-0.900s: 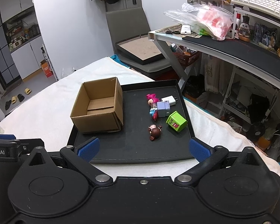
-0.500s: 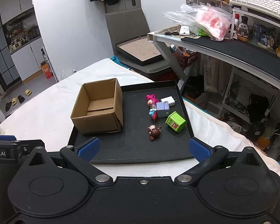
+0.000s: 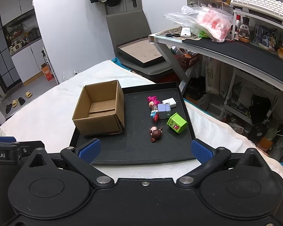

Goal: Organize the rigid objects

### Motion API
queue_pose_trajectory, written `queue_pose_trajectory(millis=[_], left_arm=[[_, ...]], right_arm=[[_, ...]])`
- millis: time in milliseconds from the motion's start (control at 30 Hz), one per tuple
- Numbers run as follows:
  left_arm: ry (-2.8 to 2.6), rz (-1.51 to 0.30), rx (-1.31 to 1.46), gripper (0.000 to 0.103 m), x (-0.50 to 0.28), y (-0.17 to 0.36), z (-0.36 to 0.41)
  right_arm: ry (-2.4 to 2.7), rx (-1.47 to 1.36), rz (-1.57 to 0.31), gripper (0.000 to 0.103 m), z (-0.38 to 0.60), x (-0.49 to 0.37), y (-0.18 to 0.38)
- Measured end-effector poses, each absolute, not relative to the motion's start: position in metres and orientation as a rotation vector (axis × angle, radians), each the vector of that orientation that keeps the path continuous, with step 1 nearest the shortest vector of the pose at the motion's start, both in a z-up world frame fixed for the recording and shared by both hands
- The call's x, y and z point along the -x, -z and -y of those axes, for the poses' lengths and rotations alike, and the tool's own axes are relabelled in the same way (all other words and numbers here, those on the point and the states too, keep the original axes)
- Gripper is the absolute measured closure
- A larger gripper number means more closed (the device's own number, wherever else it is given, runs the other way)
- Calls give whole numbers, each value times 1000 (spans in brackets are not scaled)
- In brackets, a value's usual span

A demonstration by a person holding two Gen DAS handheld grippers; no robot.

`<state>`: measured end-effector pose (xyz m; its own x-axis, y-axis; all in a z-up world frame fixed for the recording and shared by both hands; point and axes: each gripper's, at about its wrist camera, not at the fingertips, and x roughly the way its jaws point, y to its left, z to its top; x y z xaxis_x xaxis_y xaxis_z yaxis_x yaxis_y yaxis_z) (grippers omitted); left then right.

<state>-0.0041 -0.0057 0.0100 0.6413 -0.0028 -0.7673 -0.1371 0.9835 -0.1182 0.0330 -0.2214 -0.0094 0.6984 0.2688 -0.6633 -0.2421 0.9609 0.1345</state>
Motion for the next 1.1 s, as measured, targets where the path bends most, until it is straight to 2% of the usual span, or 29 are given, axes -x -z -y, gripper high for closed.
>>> queue_pose_trajectory(millis=[1100], left_arm=[[-148, -880, 140, 1, -20, 9, -12]], right_arm=[[-252, -65, -798, 0, 222, -55, 36]])
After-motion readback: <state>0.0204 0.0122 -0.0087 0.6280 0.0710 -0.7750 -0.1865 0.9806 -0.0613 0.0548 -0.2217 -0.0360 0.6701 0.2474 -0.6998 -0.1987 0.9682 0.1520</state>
